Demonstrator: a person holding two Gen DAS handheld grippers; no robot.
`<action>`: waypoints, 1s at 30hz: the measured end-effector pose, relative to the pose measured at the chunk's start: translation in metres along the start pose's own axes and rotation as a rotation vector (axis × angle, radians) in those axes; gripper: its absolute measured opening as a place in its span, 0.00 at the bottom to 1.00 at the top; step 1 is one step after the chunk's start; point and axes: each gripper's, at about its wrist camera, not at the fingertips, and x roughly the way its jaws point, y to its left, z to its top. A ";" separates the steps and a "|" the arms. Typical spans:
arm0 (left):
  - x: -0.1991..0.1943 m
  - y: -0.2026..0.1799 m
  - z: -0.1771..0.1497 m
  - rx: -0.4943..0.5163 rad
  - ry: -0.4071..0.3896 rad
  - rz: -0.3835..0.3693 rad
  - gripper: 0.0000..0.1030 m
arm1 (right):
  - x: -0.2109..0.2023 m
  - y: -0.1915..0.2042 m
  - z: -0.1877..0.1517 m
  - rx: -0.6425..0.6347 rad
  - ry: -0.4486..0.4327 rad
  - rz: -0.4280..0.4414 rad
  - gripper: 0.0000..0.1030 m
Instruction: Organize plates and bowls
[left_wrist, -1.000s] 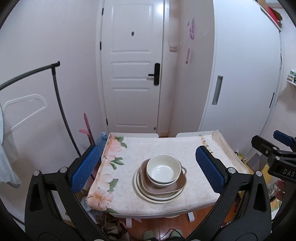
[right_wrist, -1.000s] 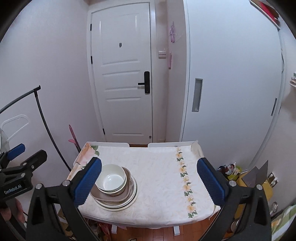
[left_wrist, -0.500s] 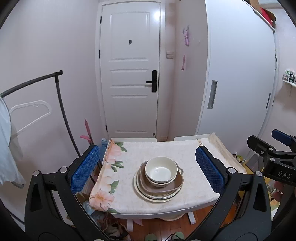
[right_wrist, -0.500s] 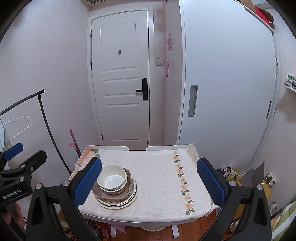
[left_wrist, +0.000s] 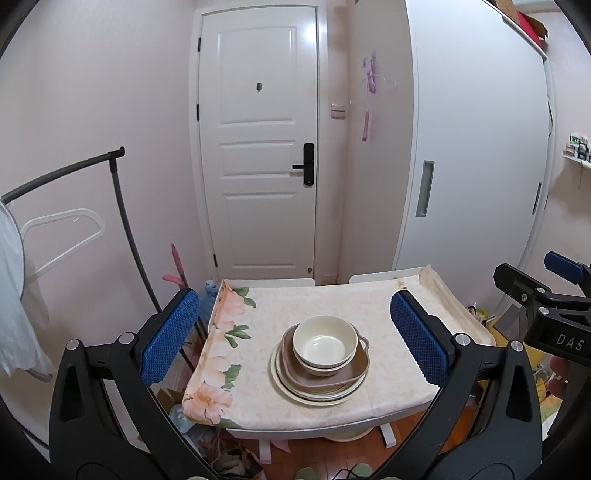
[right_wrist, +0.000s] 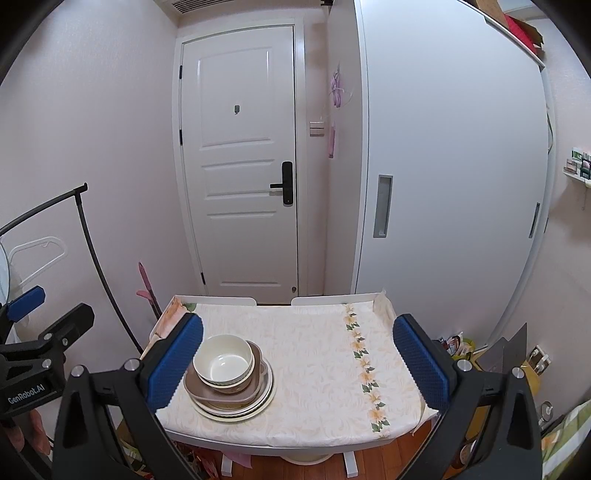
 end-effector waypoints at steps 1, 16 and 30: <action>0.001 0.000 0.000 0.000 0.001 -0.001 1.00 | 0.000 0.000 0.001 0.000 0.000 0.001 0.99; 0.009 0.003 0.000 0.001 0.013 0.005 1.00 | 0.010 -0.003 0.008 0.000 0.021 -0.006 0.99; 0.009 0.001 -0.003 -0.003 0.013 0.046 1.00 | 0.011 -0.003 0.007 0.001 0.024 -0.008 0.99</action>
